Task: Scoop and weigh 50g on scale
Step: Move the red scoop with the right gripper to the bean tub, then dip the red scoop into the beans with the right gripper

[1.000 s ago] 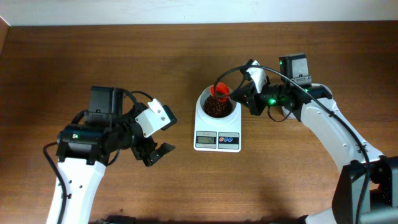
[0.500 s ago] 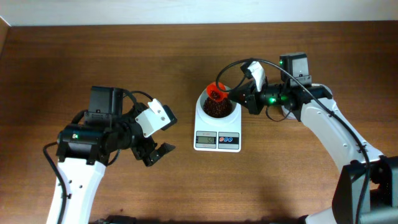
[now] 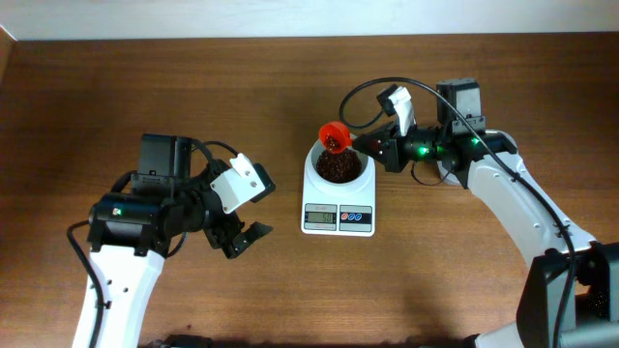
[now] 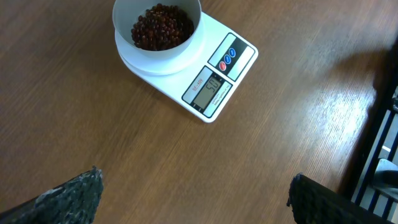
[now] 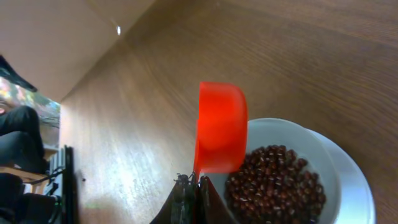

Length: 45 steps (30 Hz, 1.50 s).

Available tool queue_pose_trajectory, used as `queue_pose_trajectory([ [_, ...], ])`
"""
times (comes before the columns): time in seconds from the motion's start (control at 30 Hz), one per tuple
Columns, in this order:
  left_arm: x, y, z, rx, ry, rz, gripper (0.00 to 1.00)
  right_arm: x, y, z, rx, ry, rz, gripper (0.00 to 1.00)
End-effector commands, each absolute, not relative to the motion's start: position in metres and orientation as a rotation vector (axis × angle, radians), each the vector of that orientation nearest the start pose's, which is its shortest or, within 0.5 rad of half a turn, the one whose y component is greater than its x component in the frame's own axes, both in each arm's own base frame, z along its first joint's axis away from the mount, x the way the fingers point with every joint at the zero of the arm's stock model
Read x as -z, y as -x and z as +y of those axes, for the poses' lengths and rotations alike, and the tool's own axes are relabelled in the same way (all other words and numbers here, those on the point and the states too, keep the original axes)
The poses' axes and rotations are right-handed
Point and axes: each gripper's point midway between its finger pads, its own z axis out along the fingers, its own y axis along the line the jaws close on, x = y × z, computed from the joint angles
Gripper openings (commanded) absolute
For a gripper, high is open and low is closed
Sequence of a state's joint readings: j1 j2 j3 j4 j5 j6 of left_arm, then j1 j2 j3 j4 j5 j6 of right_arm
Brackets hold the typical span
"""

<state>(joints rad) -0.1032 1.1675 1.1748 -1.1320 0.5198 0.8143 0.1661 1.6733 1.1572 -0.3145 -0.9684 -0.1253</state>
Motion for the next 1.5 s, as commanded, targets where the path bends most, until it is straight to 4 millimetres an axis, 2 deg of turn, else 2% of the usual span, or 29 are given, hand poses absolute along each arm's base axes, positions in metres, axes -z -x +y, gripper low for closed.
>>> queue_pose_trajectory([
  [0.0,-0.223,-0.251,-0.111,0.422,-1.237,2.178,0.99,-0.189,-0.373,0.204,-1.289,0.742,2.044,0.04],
  [0.13,-0.223,-0.251,-0.111,0.422,-1.237,2.178,0.99,-0.192,-0.384,0.185,-1.310,0.611,2.079,0.04],
  [0.3,-0.223,-0.251,-0.111,0.422,-1.237,2.178,0.99,-0.196,-0.395,0.150,-1.320,0.500,2.072,0.04],
  [0.4,-0.223,-0.251,-0.111,0.422,-1.237,2.178,0.99,-0.197,-0.398,0.122,-1.335,0.408,2.076,0.04],
  [0.53,-0.223,-0.251,-0.111,0.422,-1.237,2.178,0.99,-0.190,-0.402,0.074,-1.295,0.243,2.114,0.04],
  [0.73,-0.223,-0.251,-0.111,0.422,-1.237,2.178,0.99,-0.177,-0.392,0.013,-1.210,0.098,2.141,0.04],
  [0.83,-0.223,-0.251,-0.111,0.422,-1.237,2.178,0.99,-0.156,-0.382,-0.023,-1.083,-0.020,2.238,0.04],
  [0.93,-0.223,-0.251,-0.111,0.422,-1.237,2.178,0.99,-0.143,-0.373,-0.045,-0.981,-0.056,2.302,0.04],
  [1.07,-0.223,-0.251,-0.111,0.422,-1.238,2.179,0.99,-0.149,-0.367,-0.070,-0.901,-0.120,2.298,0.04],
  [1.17,-0.223,-0.251,-0.111,0.422,-1.237,2.178,0.99,-0.149,-0.362,-0.087,-0.710,-0.136,2.364,0.04],
  [1.47,-0.223,-0.251,-0.111,0.422,-1.237,2.178,0.99,-0.157,-0.360,-0.085,-0.285,-0.037,2.490,0.04],
])
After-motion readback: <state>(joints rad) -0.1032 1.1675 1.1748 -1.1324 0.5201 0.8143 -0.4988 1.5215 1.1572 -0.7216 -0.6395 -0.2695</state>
